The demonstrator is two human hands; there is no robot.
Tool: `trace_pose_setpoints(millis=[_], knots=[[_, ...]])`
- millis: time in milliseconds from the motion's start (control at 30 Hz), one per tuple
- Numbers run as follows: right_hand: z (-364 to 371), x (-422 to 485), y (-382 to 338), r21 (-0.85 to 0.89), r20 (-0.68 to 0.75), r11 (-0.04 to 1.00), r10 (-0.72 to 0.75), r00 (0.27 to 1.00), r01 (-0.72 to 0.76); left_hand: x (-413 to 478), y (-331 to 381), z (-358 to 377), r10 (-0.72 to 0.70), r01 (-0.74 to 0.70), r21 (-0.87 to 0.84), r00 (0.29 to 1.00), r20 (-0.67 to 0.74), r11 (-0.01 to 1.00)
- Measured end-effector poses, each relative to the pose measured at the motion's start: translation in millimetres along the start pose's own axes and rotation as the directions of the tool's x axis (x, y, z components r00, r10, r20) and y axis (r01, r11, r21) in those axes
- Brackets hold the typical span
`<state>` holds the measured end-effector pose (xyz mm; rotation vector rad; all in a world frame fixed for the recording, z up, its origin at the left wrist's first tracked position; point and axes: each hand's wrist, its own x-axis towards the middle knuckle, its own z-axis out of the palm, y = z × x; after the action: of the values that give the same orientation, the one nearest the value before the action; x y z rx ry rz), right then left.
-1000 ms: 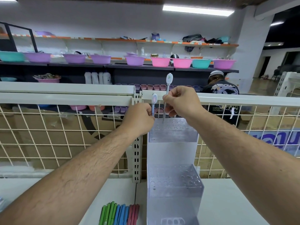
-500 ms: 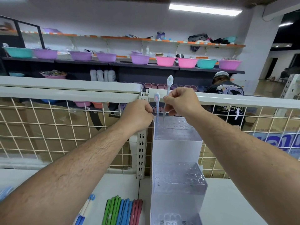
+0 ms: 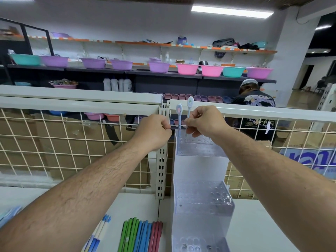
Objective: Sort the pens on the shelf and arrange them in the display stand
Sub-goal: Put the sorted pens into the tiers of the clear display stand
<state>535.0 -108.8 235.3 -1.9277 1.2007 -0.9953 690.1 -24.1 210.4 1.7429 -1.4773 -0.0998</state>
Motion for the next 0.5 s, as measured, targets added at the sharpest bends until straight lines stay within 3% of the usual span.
trace_pose_setpoints(millis=[200, 400, 500], knots=[[-3, 0, 1, -0.082, -0.027, 0.996, -0.045, 0.999, 0.043, -3, 3, 0, -0.005, 0.005, 0.001, 1.000, 0.003, 1.000], [0, 1, 2, -0.105, -0.030, 0.992, -0.079, 0.996, 0.075, 5, 11, 9, -0.070, 0.067, -0.185, 0.997, -0.012, 0.980], [-2, 1, 3, -0.110, -0.021, 0.990, -0.086, 0.996, 0.084, 9, 15, 16, -0.069, 0.065, -0.189, 0.998, -0.013, 0.980]])
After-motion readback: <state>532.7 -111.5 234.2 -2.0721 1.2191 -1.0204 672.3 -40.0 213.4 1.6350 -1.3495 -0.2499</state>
